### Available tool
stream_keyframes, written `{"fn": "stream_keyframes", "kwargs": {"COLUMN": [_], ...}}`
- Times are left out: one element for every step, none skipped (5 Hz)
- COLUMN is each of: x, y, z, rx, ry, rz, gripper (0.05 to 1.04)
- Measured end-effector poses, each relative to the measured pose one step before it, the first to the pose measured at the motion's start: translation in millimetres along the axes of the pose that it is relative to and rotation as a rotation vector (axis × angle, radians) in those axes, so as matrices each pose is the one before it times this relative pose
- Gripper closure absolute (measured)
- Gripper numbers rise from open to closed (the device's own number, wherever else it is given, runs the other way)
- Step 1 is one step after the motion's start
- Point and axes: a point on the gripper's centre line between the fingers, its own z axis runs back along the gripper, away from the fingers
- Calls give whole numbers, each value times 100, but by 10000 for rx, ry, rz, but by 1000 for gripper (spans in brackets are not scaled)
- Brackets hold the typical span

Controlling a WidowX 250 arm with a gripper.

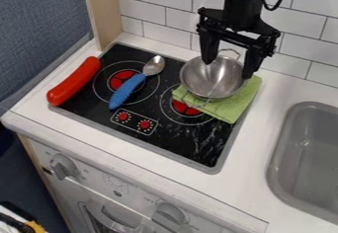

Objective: Put the orange object inside the silver pan

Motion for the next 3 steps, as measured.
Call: {"fn": "stream_keyframes", "kwargs": {"x": [-385, -2007, -1961], "y": [-34, 3579, 5587], "z": [-1116, -121, 1416], "rx": [-6, -56, -14], "ry": [307, 139, -602], "rz": [-47, 479, 759], "gripper": [79, 79, 79]}}
